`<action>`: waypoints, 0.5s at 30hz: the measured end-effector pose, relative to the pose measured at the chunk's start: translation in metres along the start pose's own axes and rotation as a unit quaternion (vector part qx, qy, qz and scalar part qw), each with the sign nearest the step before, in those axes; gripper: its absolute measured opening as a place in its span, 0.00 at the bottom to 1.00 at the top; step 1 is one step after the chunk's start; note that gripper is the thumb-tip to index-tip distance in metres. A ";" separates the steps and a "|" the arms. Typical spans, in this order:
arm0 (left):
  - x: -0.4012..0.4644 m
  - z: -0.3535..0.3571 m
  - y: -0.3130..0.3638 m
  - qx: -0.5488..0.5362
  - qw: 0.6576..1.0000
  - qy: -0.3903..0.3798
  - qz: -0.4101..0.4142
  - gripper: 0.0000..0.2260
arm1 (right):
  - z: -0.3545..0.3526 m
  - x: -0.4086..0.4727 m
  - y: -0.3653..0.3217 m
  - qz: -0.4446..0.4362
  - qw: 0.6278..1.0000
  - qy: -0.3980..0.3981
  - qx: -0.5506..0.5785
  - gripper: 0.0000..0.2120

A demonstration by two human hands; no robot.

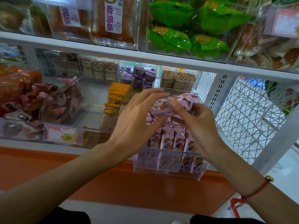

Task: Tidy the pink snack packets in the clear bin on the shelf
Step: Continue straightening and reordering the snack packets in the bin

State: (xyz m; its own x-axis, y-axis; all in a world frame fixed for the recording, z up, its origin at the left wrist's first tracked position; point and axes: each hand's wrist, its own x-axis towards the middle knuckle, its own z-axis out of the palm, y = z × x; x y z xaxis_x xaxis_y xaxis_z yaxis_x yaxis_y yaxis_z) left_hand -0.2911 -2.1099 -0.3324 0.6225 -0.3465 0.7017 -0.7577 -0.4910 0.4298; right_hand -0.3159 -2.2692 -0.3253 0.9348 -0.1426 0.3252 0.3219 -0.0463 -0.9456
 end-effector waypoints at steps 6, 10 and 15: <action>0.002 0.002 -0.001 -0.072 0.997 -0.006 -0.036 0.19 | 0.005 -0.002 0.002 -0.010 0.997 0.014 -0.074 0.21; 0.009 -0.005 -0.006 -0.221 0.963 -0.097 -0.121 0.14 | 0.002 0.000 -0.002 0.028 0.998 -0.003 -0.051 0.16; 0.009 -0.006 -0.004 -0.327 0.912 -0.152 -0.193 0.10 | 0.001 0.001 -0.005 0.168 0.985 -0.011 0.031 0.17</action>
State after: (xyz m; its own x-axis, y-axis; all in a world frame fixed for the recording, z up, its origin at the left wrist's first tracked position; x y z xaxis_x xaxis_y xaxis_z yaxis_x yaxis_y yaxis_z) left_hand -0.2831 -2.1067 -0.3245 0.8179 -0.5031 0.2790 -0.3631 -0.0753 0.9287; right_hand -0.3160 -2.2686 -0.3204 0.9931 -0.1171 -0.0057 0.0015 0.0612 -0.9981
